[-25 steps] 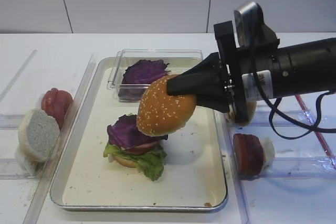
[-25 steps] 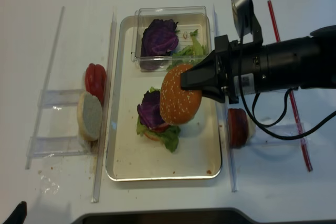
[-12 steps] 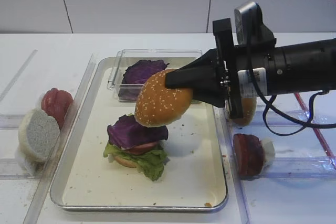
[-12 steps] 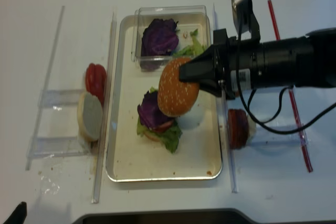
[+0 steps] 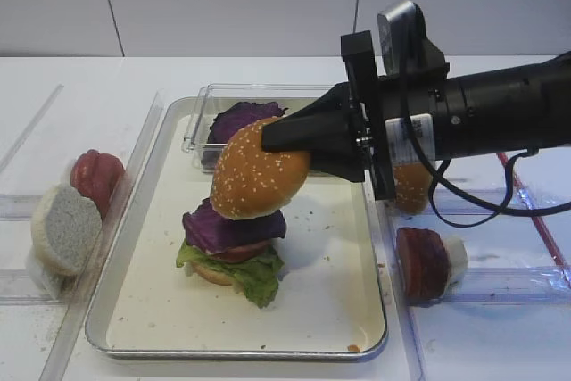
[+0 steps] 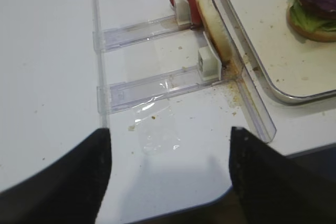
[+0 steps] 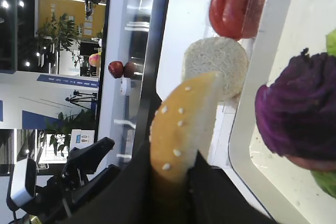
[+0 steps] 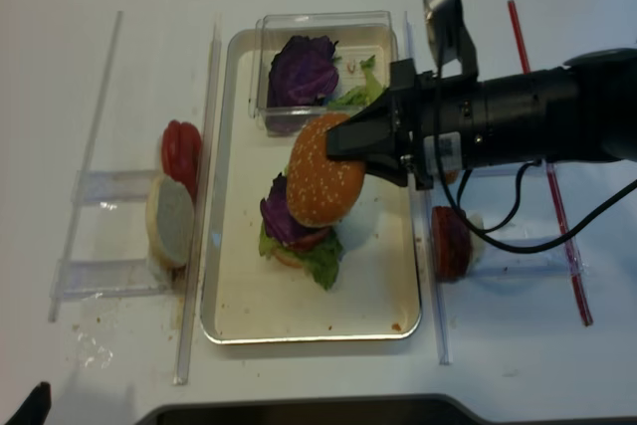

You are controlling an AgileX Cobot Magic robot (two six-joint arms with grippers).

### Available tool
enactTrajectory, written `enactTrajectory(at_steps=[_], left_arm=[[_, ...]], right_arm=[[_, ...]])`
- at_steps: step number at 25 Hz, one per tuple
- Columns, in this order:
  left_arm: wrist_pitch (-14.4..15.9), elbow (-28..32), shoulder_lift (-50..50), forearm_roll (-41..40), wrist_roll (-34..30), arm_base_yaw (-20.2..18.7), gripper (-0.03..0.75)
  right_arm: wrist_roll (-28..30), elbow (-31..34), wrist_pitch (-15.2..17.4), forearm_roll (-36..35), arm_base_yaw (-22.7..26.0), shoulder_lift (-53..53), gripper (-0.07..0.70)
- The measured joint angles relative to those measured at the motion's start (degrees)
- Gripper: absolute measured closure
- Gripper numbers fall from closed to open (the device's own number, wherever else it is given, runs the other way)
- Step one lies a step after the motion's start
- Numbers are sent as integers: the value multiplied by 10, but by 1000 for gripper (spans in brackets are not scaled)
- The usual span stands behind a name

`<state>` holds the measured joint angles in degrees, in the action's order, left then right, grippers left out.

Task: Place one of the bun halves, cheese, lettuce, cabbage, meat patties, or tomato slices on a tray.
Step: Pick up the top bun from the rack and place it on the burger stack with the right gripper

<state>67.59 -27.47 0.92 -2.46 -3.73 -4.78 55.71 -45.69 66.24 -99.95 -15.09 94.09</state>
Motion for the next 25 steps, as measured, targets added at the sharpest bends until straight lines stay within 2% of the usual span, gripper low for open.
enactTrajectory(at_steps=[17,25], left_arm=[[0,0,0,-1,0,0,276],[0,0,0,-1,0,0,276]], right_arm=[[-6,-79,0,0,-46,89,482],[1,-82,0,0,-46,119,483]])
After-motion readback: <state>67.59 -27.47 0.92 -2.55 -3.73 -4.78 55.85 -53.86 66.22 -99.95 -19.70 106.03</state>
